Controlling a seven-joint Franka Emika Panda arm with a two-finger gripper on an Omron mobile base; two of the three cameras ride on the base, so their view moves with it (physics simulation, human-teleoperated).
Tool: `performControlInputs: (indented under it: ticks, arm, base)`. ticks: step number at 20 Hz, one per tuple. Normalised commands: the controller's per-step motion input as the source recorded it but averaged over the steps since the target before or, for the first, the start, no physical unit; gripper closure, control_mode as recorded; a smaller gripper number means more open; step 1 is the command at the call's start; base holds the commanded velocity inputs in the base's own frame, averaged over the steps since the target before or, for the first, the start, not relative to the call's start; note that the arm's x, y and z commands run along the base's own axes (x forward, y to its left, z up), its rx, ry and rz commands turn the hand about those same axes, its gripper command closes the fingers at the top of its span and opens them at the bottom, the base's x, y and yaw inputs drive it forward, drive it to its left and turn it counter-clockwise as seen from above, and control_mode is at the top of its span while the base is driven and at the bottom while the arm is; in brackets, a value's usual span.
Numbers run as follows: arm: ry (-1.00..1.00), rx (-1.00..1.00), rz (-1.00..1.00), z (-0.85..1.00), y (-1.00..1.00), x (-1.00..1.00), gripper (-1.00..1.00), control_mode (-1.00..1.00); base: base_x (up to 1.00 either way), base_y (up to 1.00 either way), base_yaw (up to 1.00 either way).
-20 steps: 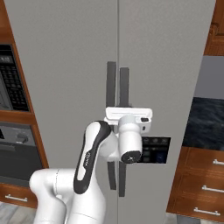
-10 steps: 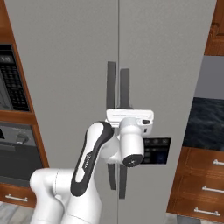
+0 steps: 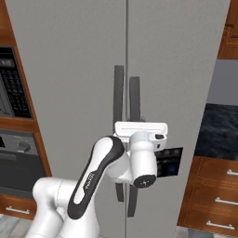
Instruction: Open the freezer door, pick up the ice cube tray from the freezer, and place it on the dining counter.
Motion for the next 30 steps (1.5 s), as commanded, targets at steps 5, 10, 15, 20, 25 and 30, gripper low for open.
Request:
performControlInputs:
  ticks: [5, 10, 15, 20, 25, 30]
  arm:
    - [0.00, 0.00, 0.01, 0.07, -0.41, -0.50, 1.00, -1.00]
    - [0.01, 0.00, 0.01, 0.04, -0.37, -0.44, 1.00, -1.00]
    - [0.02, 0.00, 0.01, 0.00, -0.33, -0.39, 1.00, -1.00]
    - [0.02, 0.00, 0.01, 0.00, -0.23, -0.27, 1.00, -1.00]
    - [0.01, 0.00, 0.00, 0.00, -0.07, -0.14, 1.00, -1.00]
    - [0.00, 0.00, 0.00, 0.00, -0.03, -0.11, 1.00, -1.00]
  base:
    - [0.00, 0.00, 0.00]
    - [0.00, 0.00, 0.00]
    - [0.00, 0.00, 0.00]
    - [0.00, 0.00, 0.00]
    - [0.00, 0.00, 0.00]
    - [0.00, 0.00, 0.00]
